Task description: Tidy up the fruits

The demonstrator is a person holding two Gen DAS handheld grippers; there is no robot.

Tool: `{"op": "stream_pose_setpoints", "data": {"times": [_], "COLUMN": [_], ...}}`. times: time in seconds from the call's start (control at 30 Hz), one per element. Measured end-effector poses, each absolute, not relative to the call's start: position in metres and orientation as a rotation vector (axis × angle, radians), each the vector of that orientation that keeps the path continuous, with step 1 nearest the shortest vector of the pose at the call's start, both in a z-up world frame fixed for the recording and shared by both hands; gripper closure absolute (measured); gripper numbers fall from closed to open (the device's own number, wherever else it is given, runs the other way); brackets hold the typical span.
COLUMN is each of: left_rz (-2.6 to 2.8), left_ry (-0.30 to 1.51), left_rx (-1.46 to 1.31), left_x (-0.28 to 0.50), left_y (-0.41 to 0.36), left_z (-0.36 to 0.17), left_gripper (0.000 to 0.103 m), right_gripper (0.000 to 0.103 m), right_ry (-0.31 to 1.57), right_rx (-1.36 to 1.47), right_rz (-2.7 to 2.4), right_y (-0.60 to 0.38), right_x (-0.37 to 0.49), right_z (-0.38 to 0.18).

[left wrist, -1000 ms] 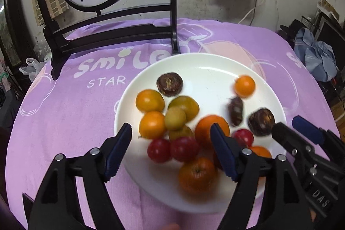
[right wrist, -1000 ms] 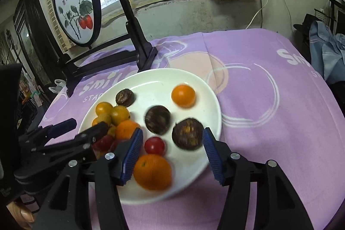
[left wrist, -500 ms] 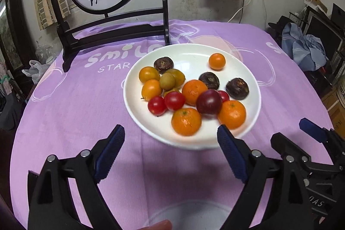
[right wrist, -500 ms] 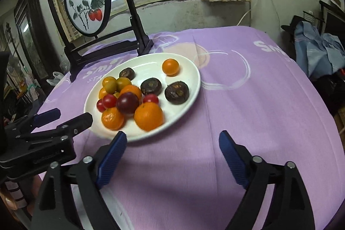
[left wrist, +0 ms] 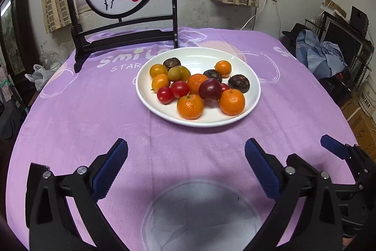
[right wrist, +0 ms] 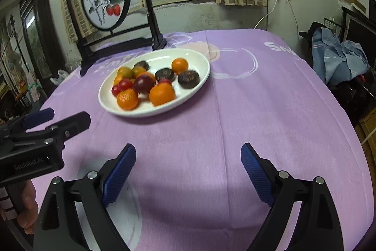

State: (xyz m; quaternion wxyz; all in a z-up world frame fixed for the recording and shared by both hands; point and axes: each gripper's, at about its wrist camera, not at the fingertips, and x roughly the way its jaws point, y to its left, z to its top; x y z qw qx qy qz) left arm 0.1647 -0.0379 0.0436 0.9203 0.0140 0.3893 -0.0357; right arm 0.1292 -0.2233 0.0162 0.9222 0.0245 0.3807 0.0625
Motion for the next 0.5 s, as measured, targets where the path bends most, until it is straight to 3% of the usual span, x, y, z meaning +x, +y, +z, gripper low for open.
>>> {"op": "stream_pose_setpoints", "data": {"times": [0.5], "left_rz": [-0.026], "left_ry": [0.934], "left_rx": [0.008], "left_x": [0.128], "left_y": [-0.011], "left_z": [-0.018], "left_gripper": [0.004], "right_gripper": [0.011], "right_ry": [0.945], "right_rx": [-0.04], "right_rz": [0.188], "right_y": [-0.198], "right_x": [0.101], "right_z": [-0.028]}}
